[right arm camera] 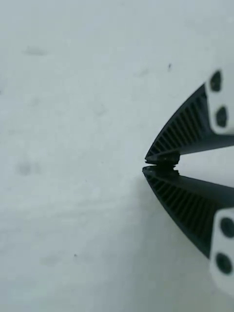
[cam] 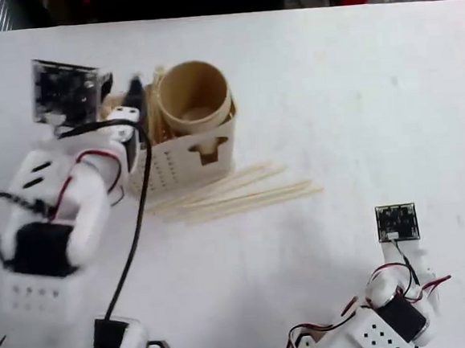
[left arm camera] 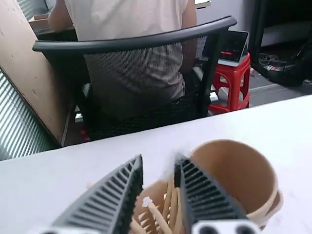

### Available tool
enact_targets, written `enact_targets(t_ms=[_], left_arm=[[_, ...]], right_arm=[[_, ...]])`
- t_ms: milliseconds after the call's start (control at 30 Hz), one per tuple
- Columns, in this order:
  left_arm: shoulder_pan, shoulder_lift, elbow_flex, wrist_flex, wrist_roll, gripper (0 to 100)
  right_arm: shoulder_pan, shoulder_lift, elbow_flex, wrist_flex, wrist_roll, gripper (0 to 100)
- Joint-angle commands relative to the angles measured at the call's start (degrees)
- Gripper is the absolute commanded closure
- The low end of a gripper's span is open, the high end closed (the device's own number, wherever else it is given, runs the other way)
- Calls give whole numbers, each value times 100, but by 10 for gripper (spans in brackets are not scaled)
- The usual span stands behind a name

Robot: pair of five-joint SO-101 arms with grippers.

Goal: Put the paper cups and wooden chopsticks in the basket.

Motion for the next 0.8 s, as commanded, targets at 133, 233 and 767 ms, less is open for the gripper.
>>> enact_targets(t_ms=[133, 233, 767], left_arm=[[1121, 198, -2259, 2092, -404, 894], [2009, 699, -2400, 2725, -914, 894], [2782, 6193, -2453, 2171, -2743, 890]], right_arm=[[22, -92, 44, 48, 0, 981], [22, -92, 44, 48, 0, 981], [22, -92, 44, 48, 26, 981]])
